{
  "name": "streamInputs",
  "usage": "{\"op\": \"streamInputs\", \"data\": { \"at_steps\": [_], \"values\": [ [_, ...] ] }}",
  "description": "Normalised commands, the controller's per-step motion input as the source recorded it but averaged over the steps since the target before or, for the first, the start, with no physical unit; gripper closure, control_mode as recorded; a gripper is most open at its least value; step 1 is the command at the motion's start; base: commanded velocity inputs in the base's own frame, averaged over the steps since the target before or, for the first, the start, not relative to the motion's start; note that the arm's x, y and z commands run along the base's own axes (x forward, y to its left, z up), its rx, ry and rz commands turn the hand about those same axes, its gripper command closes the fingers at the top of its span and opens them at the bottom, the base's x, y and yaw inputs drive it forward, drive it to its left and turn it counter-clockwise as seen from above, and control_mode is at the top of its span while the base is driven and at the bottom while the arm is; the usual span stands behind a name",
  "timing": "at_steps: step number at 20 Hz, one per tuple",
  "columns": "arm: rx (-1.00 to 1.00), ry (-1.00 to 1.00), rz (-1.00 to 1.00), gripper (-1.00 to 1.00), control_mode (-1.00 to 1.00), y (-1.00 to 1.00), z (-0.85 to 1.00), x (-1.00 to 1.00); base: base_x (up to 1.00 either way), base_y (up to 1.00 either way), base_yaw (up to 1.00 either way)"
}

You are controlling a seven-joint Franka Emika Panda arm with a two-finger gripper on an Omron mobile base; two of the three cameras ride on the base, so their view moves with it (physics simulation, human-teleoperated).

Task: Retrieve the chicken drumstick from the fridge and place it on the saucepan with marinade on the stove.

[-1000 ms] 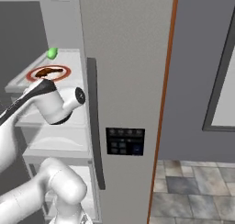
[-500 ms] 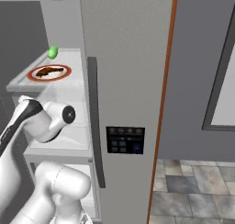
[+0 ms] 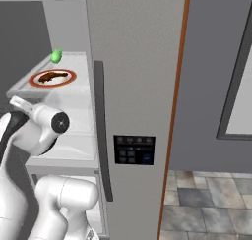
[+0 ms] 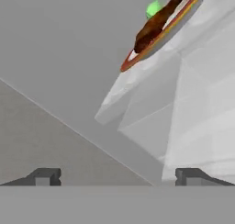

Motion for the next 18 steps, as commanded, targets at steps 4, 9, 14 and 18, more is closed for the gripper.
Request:
{"op": "streamInputs", "data": {
  "at_steps": [4,9,14,18],
  "values": [
    [-0.18,0.18,-0.18,-1.00,-1.00,-0.23,1.00,-0.24,0.00,0.00,0.00],
    [-0.30,0.33,-0.18,-1.00,-1.00,-0.21,0.78,-0.07,0.00,0.00,0.00],
    [-0.34,0.46,-0.15,-1.00,-1.00,-0.06,0.33,0.00,0.00,0.00,0.00],
    [-0.24,0.26,-0.09,-1.00,-1.00,0.00,0.00,0.05,0.00,0.00,0.00]
  ]
}}
